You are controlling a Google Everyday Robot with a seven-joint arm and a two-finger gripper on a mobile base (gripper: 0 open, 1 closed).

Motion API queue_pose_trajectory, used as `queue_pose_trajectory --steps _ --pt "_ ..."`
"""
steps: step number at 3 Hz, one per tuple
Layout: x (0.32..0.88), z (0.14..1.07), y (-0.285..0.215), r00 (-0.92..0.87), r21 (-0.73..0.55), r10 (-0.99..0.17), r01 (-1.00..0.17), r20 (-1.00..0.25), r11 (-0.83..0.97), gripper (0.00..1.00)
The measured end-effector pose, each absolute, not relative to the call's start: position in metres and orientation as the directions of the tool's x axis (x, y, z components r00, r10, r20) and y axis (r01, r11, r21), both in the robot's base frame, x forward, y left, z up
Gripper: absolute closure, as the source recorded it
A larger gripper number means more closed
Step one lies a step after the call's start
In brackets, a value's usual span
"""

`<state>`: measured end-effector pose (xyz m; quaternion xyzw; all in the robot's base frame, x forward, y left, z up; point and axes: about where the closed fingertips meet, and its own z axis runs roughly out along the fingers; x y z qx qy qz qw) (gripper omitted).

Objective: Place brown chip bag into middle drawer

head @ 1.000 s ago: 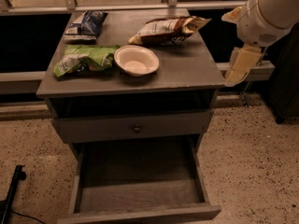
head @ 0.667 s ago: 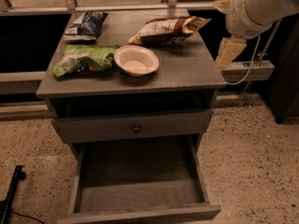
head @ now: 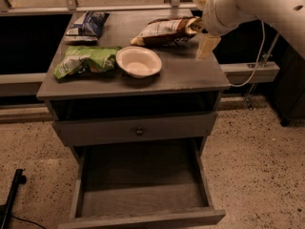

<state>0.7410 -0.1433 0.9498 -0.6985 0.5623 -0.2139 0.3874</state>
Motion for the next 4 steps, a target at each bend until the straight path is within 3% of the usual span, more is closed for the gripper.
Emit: queue_pose_trajectory --steps 2,3,4 --pt "0.799 0.927 -0.112 0.326 -0.807 -0.94 -0.579 -0.097 -0.117 0.0" --pt "0.819 0.915 -0.117 0.311 -0.798 -0.937 -0.6 -0.159 -0.064 0.18" --pt "0.83 0.905 -0.129 0.28 -0.785 -0.934 -0.619 -0.223 0.002 0.49"
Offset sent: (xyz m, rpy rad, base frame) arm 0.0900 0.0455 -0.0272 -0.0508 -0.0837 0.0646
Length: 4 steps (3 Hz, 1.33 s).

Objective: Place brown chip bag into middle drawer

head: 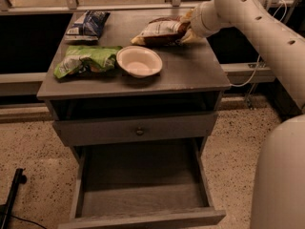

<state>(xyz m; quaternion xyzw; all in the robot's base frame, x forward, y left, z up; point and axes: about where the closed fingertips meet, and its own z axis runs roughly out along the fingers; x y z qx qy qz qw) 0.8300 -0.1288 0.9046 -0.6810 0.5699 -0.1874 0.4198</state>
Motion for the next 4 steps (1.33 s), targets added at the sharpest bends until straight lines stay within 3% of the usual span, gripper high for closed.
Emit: queue_pose_trajectory --steps 2,4 --pt "0.802 0.957 -0.122 0.373 -0.809 -0.866 -0.585 -0.334 0.06 0.95" --pt "0.729 1.051 -0.155 0.424 -0.834 -0.785 -0.514 -0.45 0.201 1.0"
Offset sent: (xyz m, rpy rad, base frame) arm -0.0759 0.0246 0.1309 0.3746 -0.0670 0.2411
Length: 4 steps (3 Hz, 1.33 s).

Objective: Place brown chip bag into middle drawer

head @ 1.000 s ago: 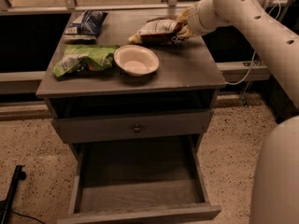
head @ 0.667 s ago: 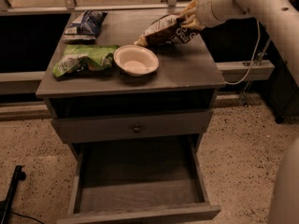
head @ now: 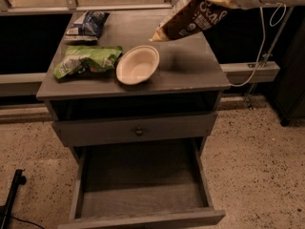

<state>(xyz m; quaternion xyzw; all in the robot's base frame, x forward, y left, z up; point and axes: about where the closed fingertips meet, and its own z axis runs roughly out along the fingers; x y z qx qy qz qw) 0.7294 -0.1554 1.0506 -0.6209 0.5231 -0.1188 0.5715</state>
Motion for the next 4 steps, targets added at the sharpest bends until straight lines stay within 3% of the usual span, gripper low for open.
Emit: queue_pose_trajectory --steps 2,4 --pt "0.647 1.056 -0.202 0.305 -0.829 -0.834 -0.483 -0.46 0.281 1.0" --pt "0.549 1.018 -0.185 0.268 -0.849 -0.881 -0.475 -0.389 0.231 1.0"
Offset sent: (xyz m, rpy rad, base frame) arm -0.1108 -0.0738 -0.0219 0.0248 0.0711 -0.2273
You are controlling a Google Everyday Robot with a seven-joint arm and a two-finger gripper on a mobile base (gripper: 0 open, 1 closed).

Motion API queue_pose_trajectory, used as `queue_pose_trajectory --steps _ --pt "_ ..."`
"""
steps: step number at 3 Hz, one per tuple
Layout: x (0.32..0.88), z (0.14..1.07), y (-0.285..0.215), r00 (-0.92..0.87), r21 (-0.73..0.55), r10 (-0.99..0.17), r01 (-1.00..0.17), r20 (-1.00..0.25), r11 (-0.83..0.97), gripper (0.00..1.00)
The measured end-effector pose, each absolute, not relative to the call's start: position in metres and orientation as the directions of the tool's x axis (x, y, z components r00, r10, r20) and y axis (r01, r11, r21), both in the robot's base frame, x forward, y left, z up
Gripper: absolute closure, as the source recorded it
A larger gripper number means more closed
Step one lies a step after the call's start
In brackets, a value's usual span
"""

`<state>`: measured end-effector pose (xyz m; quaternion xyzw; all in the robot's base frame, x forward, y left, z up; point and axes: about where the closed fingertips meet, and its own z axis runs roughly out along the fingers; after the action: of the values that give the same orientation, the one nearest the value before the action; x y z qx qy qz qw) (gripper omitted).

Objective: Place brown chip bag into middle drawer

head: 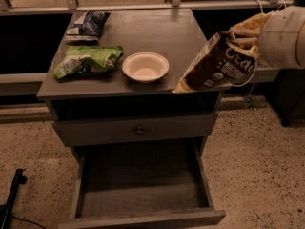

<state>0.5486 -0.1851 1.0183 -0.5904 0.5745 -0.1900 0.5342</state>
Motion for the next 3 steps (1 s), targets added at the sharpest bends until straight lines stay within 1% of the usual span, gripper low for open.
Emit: queue_pose_trajectory --steps 1,2,3 --pt "0.523 0.915 -0.162 0.258 -0.761 -0.845 -0.602 -0.469 0.239 1.0" --pt "0.515 0.891 -0.159 0.239 -0.729 -0.843 -0.642 -0.482 0.235 1.0" --pt "0.515 0.891 -0.159 0.239 -0.729 -0.843 -0.643 -0.482 0.235 1.0"
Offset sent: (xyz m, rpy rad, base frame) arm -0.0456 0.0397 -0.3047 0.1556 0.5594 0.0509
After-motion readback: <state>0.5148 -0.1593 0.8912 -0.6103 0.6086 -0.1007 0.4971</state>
